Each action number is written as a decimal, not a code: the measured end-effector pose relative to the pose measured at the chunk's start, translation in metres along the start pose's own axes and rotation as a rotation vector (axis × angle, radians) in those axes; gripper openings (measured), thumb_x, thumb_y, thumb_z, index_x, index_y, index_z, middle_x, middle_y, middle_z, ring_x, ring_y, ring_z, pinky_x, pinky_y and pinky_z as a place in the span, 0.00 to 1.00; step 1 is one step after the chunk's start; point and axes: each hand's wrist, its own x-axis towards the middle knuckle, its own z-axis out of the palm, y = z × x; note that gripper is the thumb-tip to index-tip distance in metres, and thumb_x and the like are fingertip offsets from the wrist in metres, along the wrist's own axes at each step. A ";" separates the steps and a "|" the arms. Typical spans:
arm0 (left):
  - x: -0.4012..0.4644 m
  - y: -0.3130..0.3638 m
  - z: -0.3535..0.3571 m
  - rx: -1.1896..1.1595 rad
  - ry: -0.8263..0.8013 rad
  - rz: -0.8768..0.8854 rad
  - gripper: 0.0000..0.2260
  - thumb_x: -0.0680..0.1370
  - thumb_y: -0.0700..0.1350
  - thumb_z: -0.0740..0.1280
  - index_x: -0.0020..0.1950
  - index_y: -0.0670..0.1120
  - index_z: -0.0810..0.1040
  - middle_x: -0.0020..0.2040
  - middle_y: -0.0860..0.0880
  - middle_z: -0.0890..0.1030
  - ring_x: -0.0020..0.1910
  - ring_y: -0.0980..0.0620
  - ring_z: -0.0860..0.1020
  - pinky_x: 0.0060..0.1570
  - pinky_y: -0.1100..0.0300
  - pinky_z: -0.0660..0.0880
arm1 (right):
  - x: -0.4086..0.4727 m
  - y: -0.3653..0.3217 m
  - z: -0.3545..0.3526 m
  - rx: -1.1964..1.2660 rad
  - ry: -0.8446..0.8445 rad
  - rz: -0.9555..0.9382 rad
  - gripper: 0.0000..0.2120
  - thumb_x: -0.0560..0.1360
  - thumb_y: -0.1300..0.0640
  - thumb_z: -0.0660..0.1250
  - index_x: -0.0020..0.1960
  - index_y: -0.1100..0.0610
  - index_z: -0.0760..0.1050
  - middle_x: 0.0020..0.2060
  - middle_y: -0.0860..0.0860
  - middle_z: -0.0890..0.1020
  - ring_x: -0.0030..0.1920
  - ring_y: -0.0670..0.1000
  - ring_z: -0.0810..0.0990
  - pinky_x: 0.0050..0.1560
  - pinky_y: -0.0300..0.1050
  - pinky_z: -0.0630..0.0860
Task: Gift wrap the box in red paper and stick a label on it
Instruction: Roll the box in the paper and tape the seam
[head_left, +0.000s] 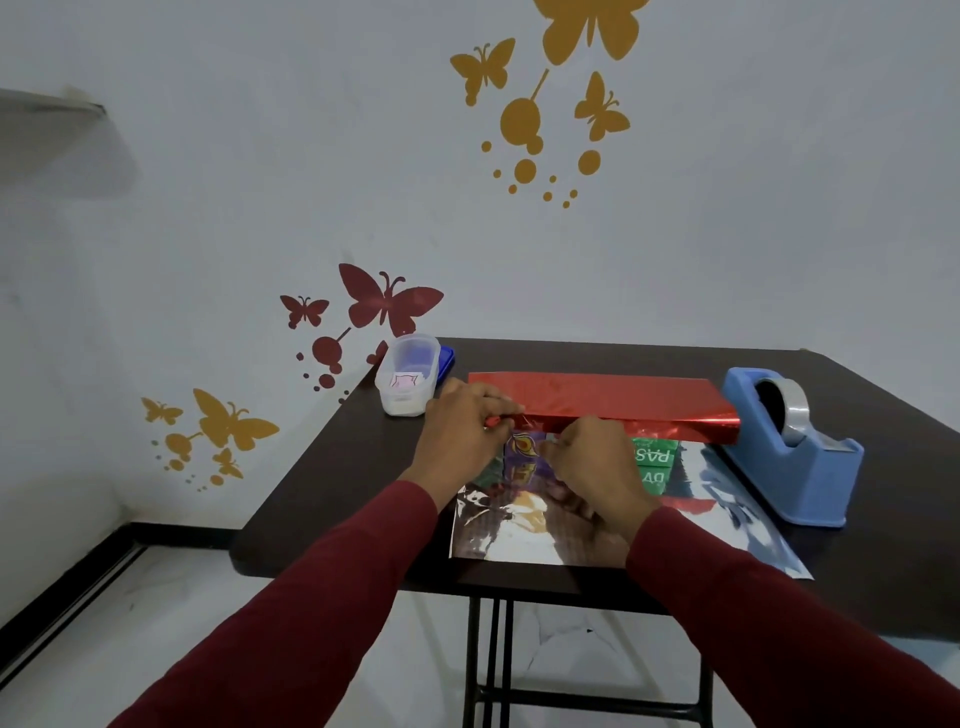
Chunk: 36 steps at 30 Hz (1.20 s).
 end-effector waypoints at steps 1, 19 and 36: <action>0.000 0.000 0.000 -0.001 0.004 -0.002 0.10 0.77 0.49 0.74 0.57 0.60 0.86 0.54 0.62 0.83 0.57 0.53 0.71 0.58 0.45 0.75 | 0.002 -0.003 0.000 0.018 -0.003 -0.016 0.21 0.77 0.49 0.73 0.28 0.57 0.78 0.21 0.49 0.76 0.20 0.45 0.72 0.22 0.35 0.63; -0.038 0.016 -0.018 -0.046 -0.198 0.168 0.07 0.77 0.53 0.72 0.53 0.58 0.86 0.50 0.60 0.85 0.54 0.57 0.77 0.55 0.50 0.76 | -0.013 0.024 -0.048 0.066 -0.151 -0.118 0.17 0.74 0.53 0.77 0.30 0.58 0.81 0.22 0.43 0.76 0.20 0.41 0.70 0.24 0.30 0.66; -0.028 0.043 -0.045 -0.105 -0.460 -0.007 0.05 0.84 0.47 0.66 0.51 0.49 0.81 0.45 0.55 0.82 0.45 0.59 0.79 0.48 0.62 0.73 | -0.063 0.052 -0.093 -0.357 -0.137 -0.456 0.16 0.74 0.60 0.66 0.59 0.48 0.83 0.54 0.49 0.86 0.56 0.55 0.82 0.54 0.51 0.79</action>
